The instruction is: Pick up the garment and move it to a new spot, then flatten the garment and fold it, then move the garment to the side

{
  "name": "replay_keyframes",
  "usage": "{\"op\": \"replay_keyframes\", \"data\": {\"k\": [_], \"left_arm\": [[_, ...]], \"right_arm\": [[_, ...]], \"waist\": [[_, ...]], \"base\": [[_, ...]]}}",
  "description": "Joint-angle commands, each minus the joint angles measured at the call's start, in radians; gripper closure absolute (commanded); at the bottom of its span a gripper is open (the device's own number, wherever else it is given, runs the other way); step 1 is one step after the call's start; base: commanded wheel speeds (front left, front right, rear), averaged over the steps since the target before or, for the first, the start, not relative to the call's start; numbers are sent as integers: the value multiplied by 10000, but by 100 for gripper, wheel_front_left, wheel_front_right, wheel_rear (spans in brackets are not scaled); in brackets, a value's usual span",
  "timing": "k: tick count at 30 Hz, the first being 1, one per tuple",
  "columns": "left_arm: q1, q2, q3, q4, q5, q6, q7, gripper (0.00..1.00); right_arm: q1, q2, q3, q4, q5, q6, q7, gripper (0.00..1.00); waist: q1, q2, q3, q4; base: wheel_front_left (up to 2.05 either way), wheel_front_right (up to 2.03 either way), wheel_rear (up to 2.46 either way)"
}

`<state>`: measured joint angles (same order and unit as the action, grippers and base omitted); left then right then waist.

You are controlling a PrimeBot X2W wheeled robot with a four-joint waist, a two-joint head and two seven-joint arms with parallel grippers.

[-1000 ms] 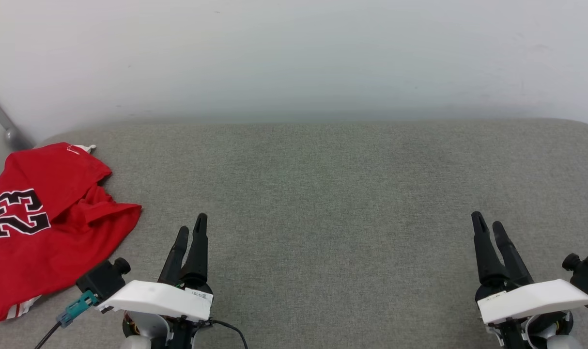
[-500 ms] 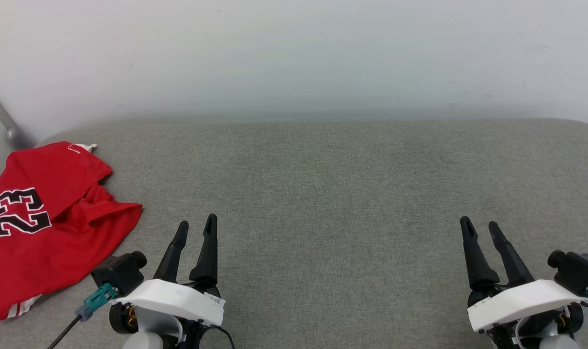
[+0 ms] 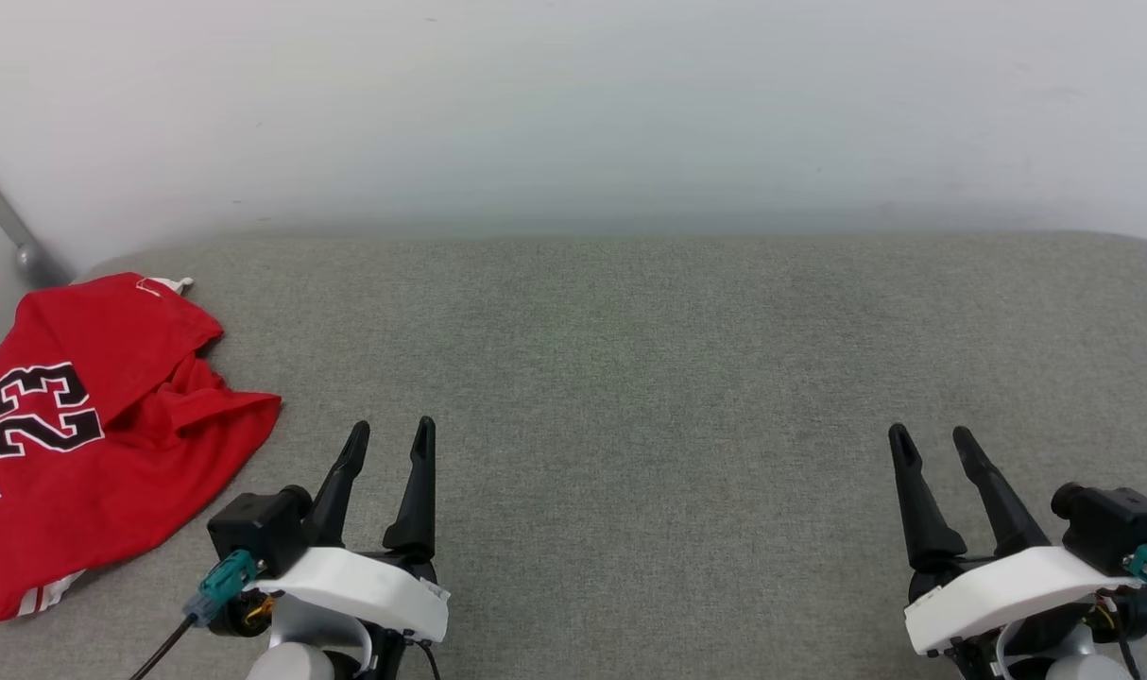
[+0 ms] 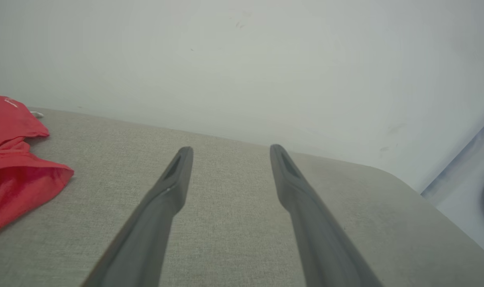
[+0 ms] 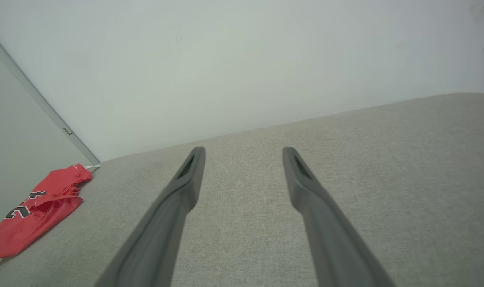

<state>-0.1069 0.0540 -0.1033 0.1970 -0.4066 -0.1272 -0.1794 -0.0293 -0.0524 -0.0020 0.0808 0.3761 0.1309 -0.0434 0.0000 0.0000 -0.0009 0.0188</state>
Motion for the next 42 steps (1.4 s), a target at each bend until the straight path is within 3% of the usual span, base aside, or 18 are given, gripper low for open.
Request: {"op": "replay_keyframes", "data": {"k": [1,30,42], "left_arm": [[-139,50,-45,-53,288,52,-87,0],[-206,13,-38,214,2790,270,-708,0],[-229,-12,-112,535,3033,156,-872,0]], "right_arm": [[53,24,14,-132,-275,-3,3,0],[278,33,-201,-486,-2358,-3,-184,0],[292,37,-209,-464,-2667,-3,-364,0]], "waist": [[0,0,1,4],[0,0,18,-15],[0,0,-2,17]], "base": [[0,0,0],[0,0,0],[0,0,0]]}}
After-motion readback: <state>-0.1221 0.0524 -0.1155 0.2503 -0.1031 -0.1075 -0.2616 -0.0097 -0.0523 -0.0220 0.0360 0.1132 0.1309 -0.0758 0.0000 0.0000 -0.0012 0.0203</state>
